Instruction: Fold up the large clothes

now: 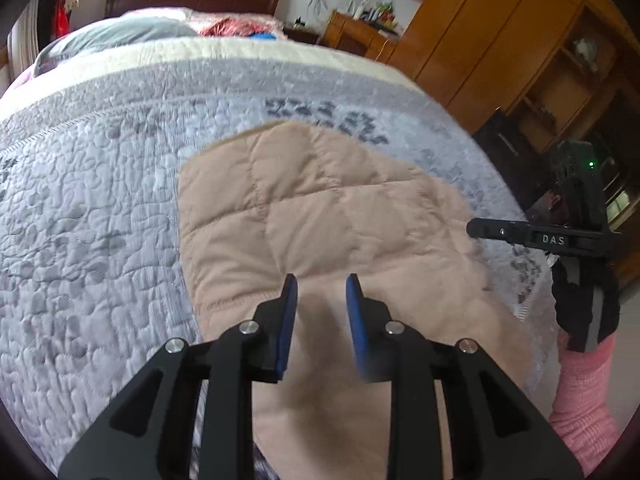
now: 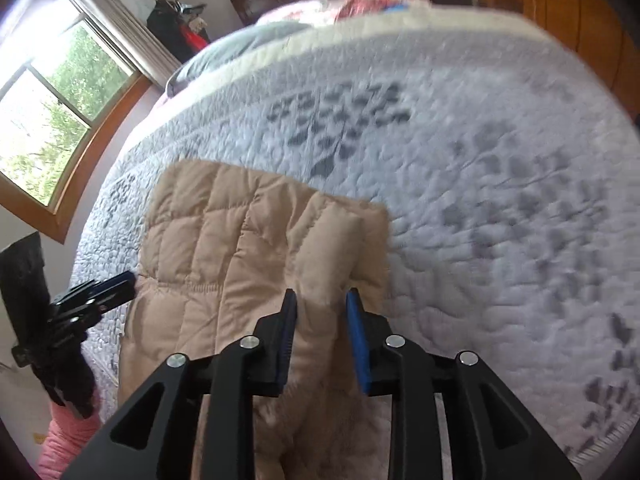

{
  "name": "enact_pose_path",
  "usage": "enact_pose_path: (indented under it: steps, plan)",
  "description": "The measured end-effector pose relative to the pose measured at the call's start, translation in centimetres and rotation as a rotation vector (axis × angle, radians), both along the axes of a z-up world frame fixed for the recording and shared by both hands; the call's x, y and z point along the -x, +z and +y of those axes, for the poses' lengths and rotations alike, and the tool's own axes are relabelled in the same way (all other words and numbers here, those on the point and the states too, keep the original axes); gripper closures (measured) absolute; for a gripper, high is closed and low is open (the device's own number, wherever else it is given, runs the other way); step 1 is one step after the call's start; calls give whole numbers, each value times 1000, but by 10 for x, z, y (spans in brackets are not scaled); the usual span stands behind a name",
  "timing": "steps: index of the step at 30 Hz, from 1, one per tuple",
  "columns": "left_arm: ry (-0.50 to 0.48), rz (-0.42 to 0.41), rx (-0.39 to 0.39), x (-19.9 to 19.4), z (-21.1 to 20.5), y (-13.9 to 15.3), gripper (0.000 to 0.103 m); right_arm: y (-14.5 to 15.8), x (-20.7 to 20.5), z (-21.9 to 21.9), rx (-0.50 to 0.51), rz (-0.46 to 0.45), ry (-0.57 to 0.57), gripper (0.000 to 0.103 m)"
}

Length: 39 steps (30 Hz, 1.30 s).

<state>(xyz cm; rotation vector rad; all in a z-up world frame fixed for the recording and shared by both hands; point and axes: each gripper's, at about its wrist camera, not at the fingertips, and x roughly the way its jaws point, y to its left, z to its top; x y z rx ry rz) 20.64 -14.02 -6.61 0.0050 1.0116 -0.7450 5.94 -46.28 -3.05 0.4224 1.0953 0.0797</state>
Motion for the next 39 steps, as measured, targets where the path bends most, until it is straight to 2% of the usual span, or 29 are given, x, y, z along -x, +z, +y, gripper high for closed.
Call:
enact_pose_path:
  steps: [3,7,11,19,30,39]
  plan:
    - [2,-24,3,21,3,10,78,23,16,9,37,-51,19,76]
    - [37,-42,-41,48,3,10,78,37,31,38,32,-66,124,76]
    - [82,-98,-102,67,-1,5,78,32,43,66,88,-47,177,76]
    - [89,-111,-116,76,-1,-4,78,15,59,78,102,-40,173,76]
    - [86,-104,-129,71,-4,-18,76,-15,56,75,52,-15,153,78]
    - [63,-70,-121,63,-3,-32,76,-28,56,78,68,-15,153,78]
